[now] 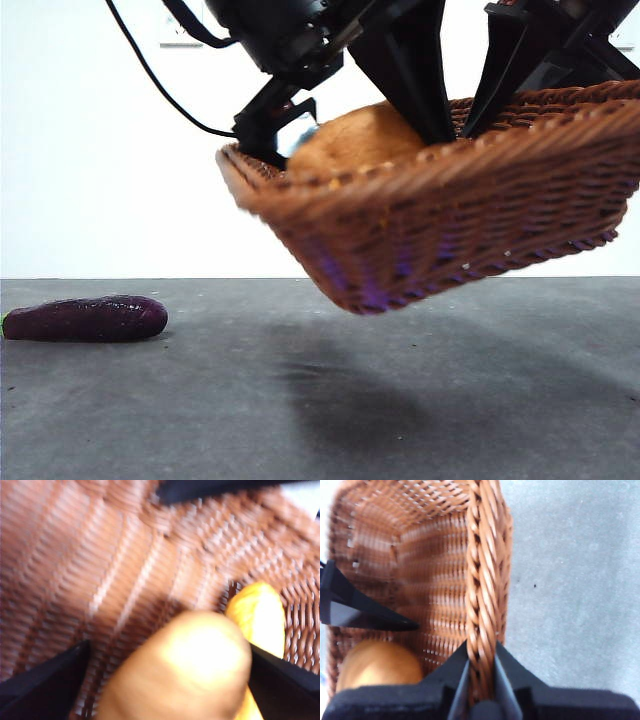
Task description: Help me put the vegetables on the table into the basket
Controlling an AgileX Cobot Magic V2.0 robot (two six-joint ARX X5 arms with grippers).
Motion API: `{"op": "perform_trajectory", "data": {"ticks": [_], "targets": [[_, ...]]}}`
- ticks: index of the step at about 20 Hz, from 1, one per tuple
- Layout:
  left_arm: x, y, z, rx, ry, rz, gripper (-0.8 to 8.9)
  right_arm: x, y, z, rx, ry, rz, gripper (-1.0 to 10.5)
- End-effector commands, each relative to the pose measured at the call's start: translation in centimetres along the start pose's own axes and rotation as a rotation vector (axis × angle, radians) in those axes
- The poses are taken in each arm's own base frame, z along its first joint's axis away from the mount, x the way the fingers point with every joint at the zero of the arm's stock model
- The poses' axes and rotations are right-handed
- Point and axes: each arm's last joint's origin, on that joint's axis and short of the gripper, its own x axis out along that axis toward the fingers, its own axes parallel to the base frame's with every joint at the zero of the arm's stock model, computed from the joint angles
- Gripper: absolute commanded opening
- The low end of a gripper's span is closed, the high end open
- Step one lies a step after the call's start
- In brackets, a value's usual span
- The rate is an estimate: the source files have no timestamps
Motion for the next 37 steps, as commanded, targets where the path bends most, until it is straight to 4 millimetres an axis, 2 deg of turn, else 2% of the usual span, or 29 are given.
{"op": "perform_trajectory", "data": {"ticks": [1, 5, 7, 8, 11, 13, 15, 18, 20, 22, 26, 31, 37], "targets": [[-1.4, 0.0, 0.6, -0.013, -0.014, -0.001, 5.07, 0.1, 0.0, 0.0, 0.005, -0.009, 0.014, -0.1], [-5.2, -0.3, 1.8, 0.020, -0.106, 0.009, 5.07, 0.1, 0.0, 0.0, 0.004, -0.009, 0.015, -0.1], [-8.4, 0.0, 1.9, 0.096, -0.110, 0.110, 5.07, 0.1, 0.0, 0.0, -0.006, -0.008, 0.015, -0.1], [-10.3, 0.5, 1.8, 0.140, -0.098, 0.215, 5.07, 0.1, 0.0, 0.0, -0.014, -0.009, 0.015, -0.1], [-14.8, 2.9, 0.7, 0.201, -0.077, 0.451, 5.07, 0.0, 0.1, 0.1, -0.026, -0.010, 0.043, -0.1], [-16.1, 5.3, -0.3, 0.204, -0.008, 0.516, 5.07, -0.1, 0.2, 0.2, -0.038, -0.013, 0.063, -0.1], [-16.4, 8.1, -1.3, 0.195, 0.094, 0.538, 5.07, -0.2, 0.2, 0.3, -0.062, -0.019, 0.062, -0.1], [-15.7, 12.1, -2.2, 0.167, 0.167, 0.487, 5.07, -0.9, -0.4, 0.9, -0.057, -0.037, 0.098, -0.1], [-14.6, 14.1, -2.4, 0.160, 0.190, 0.451, 5.07, -1.5, -1.0, 1.4, -0.044, -0.055, 0.130, -0.1], [-13.0, 15.8, -2.5, 0.162, 0.217, 0.405, 5.07, -2.2, -1.6, 1.8, -0.041, -0.076, 0.133, -0.1], [-8.5, 18.7, -2.9, 0.168, 0.316, 0.323, 5.07, -3.1, -2.5, 2.3, -0.035, -0.095, 0.111, -0.1], [-4.5, 21.3, -3.4, 0.202, 0.358, 0.291, 5.07, -3.3, -3.2, 2.0, -0.045, -0.070, 0.104, -0.1], [-2.7, 23.0, -4.3, 0.211, 0.388, 0.274, 5.07, -3.3, -3.2, 2.1, -0.049, -0.079, 0.102, -0.1]]}}
